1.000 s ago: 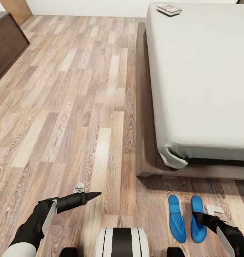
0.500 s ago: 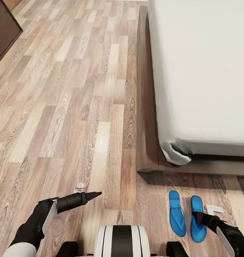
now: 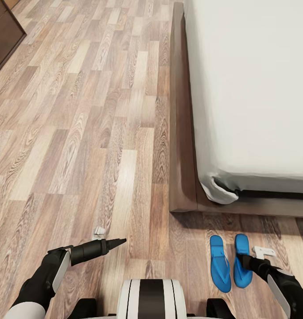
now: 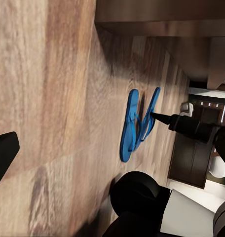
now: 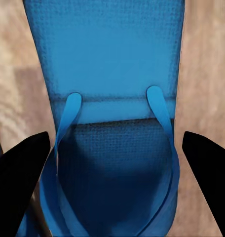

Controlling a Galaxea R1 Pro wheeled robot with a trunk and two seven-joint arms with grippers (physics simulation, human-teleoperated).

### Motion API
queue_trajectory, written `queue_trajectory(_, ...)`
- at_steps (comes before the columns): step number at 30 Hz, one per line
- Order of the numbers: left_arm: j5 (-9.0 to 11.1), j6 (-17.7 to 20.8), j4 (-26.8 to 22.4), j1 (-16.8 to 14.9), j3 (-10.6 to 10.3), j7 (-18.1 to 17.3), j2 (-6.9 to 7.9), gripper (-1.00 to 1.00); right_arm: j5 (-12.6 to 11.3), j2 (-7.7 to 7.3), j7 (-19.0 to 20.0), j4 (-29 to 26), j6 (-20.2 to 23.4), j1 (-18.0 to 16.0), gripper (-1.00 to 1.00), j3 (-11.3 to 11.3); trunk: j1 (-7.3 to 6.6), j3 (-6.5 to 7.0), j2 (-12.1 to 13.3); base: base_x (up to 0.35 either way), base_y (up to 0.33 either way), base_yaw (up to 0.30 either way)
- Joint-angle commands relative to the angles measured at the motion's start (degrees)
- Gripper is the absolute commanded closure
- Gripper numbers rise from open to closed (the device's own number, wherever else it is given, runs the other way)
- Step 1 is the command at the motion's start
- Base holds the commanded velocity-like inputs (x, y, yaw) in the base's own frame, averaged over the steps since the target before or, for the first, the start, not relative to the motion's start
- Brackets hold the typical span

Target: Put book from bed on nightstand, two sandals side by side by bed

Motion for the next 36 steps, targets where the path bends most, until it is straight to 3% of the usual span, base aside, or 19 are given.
queue_trajectory(1, 0.2, 0.5, 0.0, 0.0, 0.0, -0.1, 0.01, -1.00, -0.4, 0.01, 0.2, -0.4, 0.4, 0.0, 1.00, -0.1, -0.01, -0.03, 0.0, 0.000, 0.000, 0.000)
queue_trajectory(26, 0.2, 0.5, 0.0, 0.0, 0.0, -0.1, 0.01, -1.00, -0.3, 0.02, 0.0, -1.8, 0.4, 0.0, 1.00, -0.1, -0.01, -0.03, 0.0, 0.000, 0.000, 0.000)
queue_trajectory(36, 0.3, 0.6, 0.0, 0.0, 0.0, -0.1, 0.01, -1.00, -0.3, 0.03, 0.0, -1.8, 0.4, 0.0, 1.00, -0.1, 0.22, -2.02, -0.1, 0.000, 0.000, 0.000)
